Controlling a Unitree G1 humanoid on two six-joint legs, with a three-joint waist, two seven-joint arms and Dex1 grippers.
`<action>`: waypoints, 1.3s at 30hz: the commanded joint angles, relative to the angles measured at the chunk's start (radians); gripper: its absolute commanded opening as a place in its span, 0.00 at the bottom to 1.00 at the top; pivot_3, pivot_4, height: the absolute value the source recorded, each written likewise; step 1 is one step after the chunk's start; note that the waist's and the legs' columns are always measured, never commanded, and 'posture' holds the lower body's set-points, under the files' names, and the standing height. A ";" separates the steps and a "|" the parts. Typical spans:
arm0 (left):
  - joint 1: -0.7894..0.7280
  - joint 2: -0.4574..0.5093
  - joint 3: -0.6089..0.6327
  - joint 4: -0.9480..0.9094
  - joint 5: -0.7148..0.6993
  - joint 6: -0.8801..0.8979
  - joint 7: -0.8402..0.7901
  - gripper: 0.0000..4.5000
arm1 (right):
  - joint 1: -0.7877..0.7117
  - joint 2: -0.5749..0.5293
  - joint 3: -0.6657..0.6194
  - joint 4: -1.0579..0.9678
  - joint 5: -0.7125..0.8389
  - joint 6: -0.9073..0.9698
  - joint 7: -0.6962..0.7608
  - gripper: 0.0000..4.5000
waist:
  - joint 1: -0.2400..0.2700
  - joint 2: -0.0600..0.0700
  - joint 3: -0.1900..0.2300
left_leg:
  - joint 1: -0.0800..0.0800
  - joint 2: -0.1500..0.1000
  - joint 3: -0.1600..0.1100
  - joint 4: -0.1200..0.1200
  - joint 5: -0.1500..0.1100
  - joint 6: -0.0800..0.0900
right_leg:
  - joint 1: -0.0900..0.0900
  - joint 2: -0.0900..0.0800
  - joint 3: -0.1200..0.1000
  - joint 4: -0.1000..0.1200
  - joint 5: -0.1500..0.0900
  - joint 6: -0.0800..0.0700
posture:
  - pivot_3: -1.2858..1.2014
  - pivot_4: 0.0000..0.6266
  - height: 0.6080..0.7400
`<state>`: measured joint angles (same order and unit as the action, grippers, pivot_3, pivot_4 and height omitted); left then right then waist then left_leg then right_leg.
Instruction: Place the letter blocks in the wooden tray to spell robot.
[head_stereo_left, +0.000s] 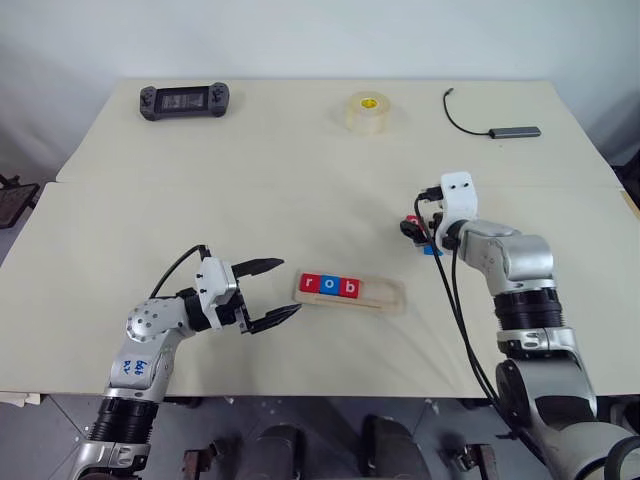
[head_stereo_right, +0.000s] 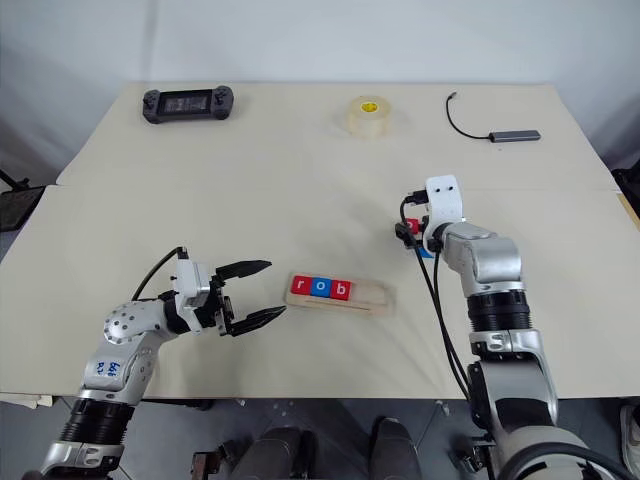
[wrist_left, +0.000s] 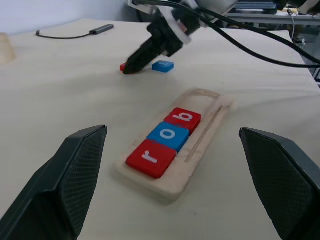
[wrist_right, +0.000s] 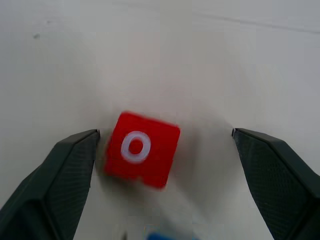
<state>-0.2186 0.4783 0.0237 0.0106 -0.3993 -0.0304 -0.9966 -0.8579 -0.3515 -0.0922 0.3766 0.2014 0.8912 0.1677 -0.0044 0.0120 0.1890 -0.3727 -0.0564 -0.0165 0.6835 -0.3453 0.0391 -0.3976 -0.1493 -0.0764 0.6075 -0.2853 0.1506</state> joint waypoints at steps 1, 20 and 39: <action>0.010 0.005 0.015 -0.048 -0.004 -0.011 0.011 1.00 | -0.013 0.032 -0.022 0.020 -0.023 -0.013 -0.063 0.99 | -0.001 0.000 0.000 | 0.000 0.000 0.000 0.000 0.000 0.000 | 0.000 0.000 0.000 0.000 0.000 0.000 | 0.52 0.24 1.00; -0.008 0.006 0.005 -0.043 -0.007 -0.003 0.010 1.00 | 0.021 0.066 -0.081 -0.181 0.012 0.086 -0.075 0.32 | -0.009 0.000 0.000 | 0.001 0.000 0.000 0.000 0.000 0.000 | 0.000 0.000 0.001 0.002 0.000 0.000 | 0.52 0.24 1.00; -0.084 -0.008 -0.033 0.060 -0.014 0.002 -0.092 1.00 | 0.422 0.071 -0.186 -1.006 0.127 0.692 -0.045 0.32 | 0.003 0.001 0.000 | 0.000 0.001 0.001 -0.001 0.000 0.000 | -0.002 0.001 0.002 0.001 0.000 0.000 | 0.52 0.24 1.00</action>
<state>-0.2932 0.4705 -0.0138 0.0764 -0.4011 -0.0257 -1.0773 -0.4421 -0.2866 -0.2707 -0.5556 0.3199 1.5472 0.1258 -0.0014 0.0126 0.1887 -0.3728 -0.0556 -0.0159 0.6824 -0.3456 0.0391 -0.3992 -0.1485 -0.0745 0.6086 -0.2855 0.1504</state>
